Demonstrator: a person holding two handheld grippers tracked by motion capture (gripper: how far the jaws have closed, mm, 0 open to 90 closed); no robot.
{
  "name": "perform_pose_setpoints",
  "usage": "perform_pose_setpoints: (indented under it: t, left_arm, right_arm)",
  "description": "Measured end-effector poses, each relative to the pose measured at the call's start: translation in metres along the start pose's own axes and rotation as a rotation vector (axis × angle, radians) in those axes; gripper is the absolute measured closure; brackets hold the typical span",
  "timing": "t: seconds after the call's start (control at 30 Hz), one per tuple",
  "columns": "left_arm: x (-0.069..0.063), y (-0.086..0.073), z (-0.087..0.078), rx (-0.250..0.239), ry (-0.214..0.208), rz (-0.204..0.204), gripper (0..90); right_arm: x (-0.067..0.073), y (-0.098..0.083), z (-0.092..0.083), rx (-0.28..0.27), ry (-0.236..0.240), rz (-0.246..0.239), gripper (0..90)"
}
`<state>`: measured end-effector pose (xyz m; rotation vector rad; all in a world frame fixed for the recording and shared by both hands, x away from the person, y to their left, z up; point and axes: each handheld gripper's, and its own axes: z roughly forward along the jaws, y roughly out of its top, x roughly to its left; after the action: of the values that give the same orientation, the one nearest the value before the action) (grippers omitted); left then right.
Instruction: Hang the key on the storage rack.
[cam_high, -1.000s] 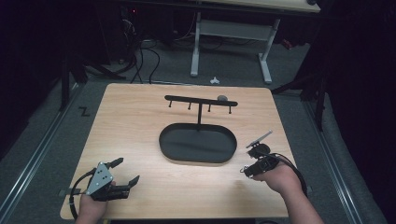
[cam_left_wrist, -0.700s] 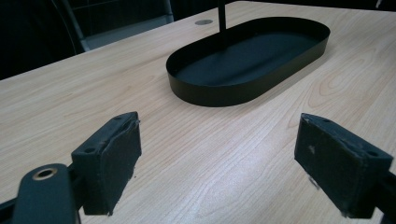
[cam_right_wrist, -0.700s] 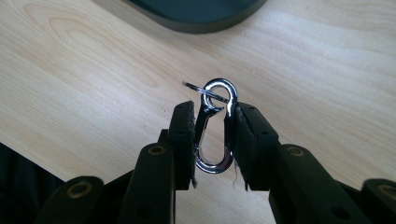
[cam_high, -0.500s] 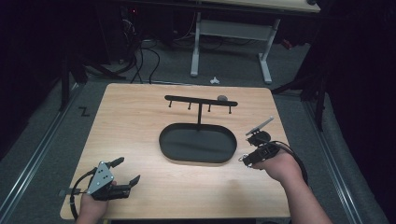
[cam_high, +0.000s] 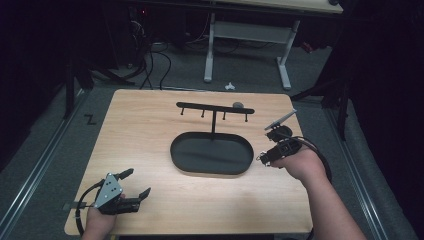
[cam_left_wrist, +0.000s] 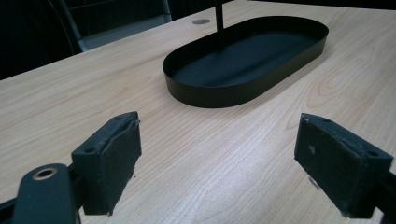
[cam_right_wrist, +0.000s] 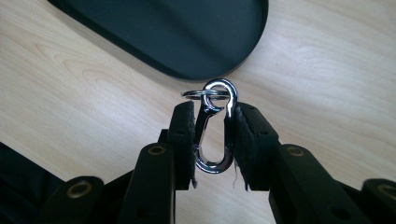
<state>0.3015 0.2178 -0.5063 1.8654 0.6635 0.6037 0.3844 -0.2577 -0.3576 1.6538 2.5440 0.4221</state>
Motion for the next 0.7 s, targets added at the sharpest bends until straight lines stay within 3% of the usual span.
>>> perform_pose_setpoints:
  t: [0.7]
  left_arm:
    - [0.001,0.000,-0.001,0.002,-0.002,-0.002,15.2]
  right_arm:
    - [0.000,0.046,-0.019,-0.051,-0.011,0.009,69.5]
